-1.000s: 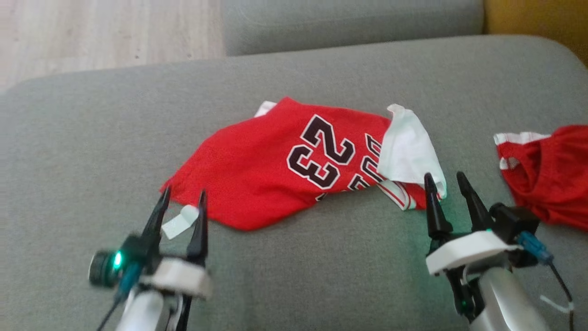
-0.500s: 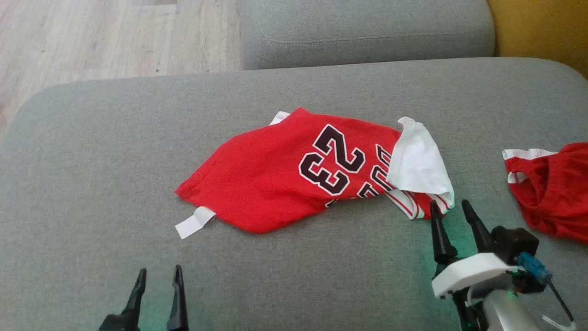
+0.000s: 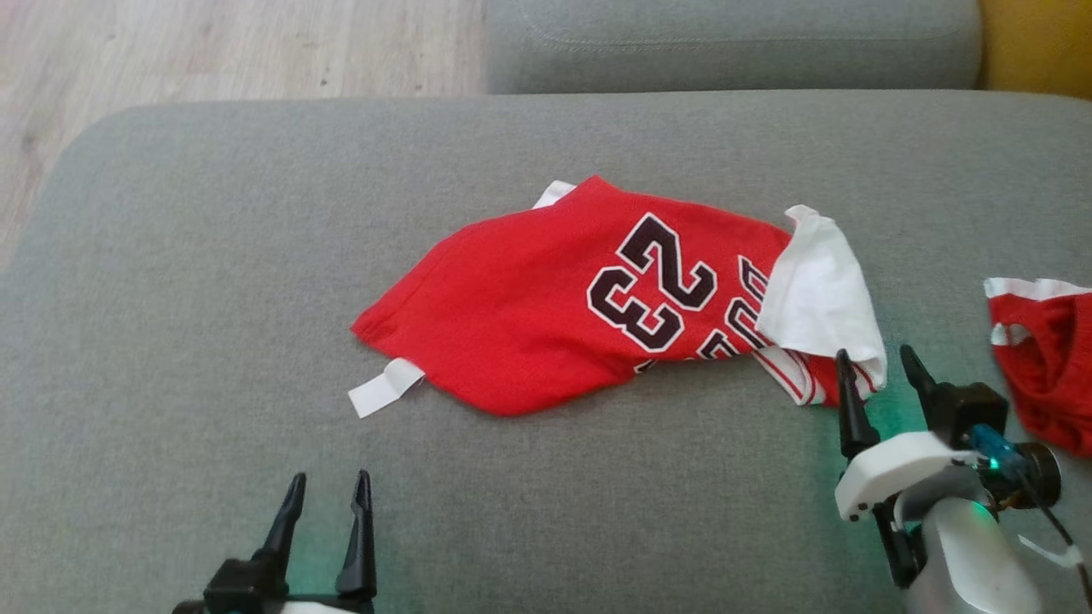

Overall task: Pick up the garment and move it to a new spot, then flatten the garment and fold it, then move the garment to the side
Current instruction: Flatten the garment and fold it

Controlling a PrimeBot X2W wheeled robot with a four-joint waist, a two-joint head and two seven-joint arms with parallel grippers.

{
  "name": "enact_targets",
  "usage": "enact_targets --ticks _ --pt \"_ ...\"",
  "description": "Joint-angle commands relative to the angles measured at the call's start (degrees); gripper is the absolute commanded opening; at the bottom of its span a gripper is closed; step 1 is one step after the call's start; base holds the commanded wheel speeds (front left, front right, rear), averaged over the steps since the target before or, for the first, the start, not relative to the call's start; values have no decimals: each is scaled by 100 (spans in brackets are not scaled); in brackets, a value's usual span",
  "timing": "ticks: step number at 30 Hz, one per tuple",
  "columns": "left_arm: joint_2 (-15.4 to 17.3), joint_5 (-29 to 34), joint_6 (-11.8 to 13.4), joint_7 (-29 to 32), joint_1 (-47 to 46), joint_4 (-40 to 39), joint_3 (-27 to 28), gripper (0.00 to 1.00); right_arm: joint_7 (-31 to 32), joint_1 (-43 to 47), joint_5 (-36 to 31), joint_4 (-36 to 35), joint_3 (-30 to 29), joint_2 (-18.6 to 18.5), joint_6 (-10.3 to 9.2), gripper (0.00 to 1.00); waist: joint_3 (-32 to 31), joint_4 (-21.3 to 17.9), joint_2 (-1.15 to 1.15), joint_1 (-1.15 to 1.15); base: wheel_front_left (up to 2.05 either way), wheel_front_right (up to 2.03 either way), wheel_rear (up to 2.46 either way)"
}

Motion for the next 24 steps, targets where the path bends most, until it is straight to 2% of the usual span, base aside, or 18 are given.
enact_targets --ticks 1,6,15,24 --pt "-10 -29 17 -30 -226 -117 154 100 -21 -217 -106 -92 107 -16 11 100 31 26 0 -1 0 0 0" --pt "-10 -112 28 -30 -275 -87 80 100 -21 -354 -560 143 46 -16 11 100 99 100 0 -1 0 0 0" --pt "-11 -278 73 -30 -391 -158 -67 100 -21 -451 -989 55 -101 -16 11 100 215 196 0 -1 0 0 0" --pt "-11 -467 106 -30 -483 -135 -145 100 -21 -840 -1963 284 -270 -16 11 100 330 268 0 -1 0 0 0"
